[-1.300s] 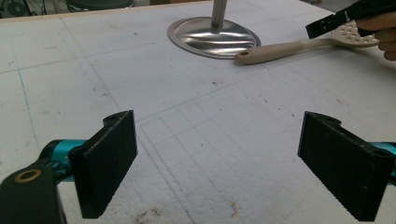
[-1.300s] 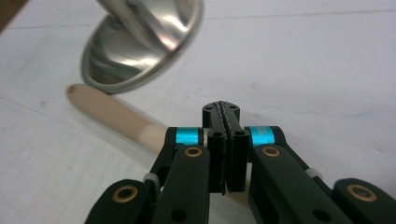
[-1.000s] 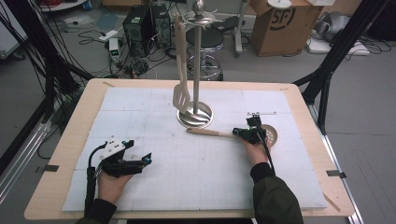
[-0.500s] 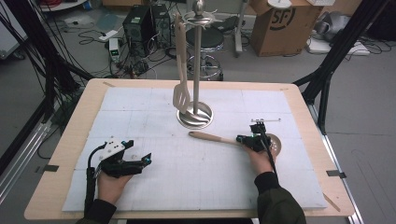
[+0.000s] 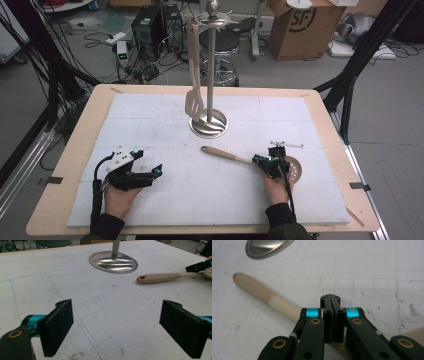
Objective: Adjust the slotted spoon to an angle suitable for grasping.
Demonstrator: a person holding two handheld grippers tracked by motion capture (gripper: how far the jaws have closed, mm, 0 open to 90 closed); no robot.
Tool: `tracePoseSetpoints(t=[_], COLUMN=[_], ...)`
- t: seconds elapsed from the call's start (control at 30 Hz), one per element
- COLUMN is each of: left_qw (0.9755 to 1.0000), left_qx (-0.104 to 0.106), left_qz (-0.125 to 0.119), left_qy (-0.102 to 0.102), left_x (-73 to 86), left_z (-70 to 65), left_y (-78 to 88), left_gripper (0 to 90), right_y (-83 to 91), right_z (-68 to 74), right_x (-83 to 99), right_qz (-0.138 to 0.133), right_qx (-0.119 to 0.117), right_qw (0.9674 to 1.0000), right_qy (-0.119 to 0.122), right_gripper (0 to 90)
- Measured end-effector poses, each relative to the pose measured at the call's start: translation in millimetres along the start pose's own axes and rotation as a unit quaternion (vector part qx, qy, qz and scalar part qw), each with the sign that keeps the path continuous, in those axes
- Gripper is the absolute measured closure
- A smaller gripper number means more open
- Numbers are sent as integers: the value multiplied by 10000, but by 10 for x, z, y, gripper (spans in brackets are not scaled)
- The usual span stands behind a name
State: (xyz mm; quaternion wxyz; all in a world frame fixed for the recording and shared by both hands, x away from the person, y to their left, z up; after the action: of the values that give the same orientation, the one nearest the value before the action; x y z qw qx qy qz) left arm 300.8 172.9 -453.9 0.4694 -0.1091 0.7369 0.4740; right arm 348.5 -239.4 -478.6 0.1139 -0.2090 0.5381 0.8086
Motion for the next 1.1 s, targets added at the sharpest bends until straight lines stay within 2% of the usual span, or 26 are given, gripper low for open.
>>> tracePoseSetpoints(t=[0.1,0.17,0.27,0.3,0.37,0.43,0.5,0.67,0.7,0.73,0.8,0.87,0.9,0.97,1.1], left_qw=[10000,10000,10000,10000,10000,10000,10000,10000,10000,10000,10000,10000,10000,10000,10000], left_qx=[2,2,13,4,9,17,6,22,30,27,32,37,38,42,30], left_qz=[0,-2,6,14,3,15,13,8,-2,5,2,8,1,-6,0], left_qy=[2,6,-1,-7,-5,-19,-1,-20,-18,-20,-9,-31,-29,-31,-23], left_x=[0,-1,0,0,-2,-1,1,-3,-4,-4,-3,-5,-6,-7,-4], left_z=[0,-2,-1,-1,-6,-5,-4,-10,-11,-11,-13,-17,-20,-21,-14], left_y=[0,0,-3,-1,0,-2,-6,-1,-2,-2,-10,-8,-6,-6,-4], left_gripper=[125,125,125,125,126,125,126,125,125,125,125,125,125,125,126], right_y=[0,-9,-49,-59,-86,-117,-172,-400,-432,-462,-520,-598,-627,-674,-738], right_z=[18,76,216,266,375,485,608,905,945,1019,1125,1228,1268,1323,1311], right_x=[-15,-38,-57,-61,-69,-76,-77,-49,-44,-48,-64,-82,-101,-146,-248], right_qz=[-150,-239,-225,-252,-289,-293,-229,146,228,287,372,546,555,595,637], right_qx=[-297,-512,-659,-684,-1038,-1118,-1355,-1466,-1392,-1189,-1379,-1121,-1072,-1096,-1211], right_qw=[9994,9984,9971,9968,9933,9917,9881,9831,9834,9833,9794,9786,9773,9766,9769], right_qy=[-27,61,319,340,426,567,687,1091,1143,1349,1425,1635,1741,1755,1644], right_gripper=[900,900,900,900,900,900,900,900,900,900,900,900,900,900,900])
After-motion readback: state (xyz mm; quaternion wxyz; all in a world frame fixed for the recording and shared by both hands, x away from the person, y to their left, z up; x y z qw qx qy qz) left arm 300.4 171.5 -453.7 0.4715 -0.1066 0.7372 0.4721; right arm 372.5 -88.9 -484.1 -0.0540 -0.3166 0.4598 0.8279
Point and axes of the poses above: each handheld gripper's, and its own axes: y roughly backward along the jaws, x roughly out of its underside, z roughly to its left, the point moved 4 cm from there along -y, roughly forward along the jaws, and after that the axes turned 15 degrees about z, right-handed, at the moved point
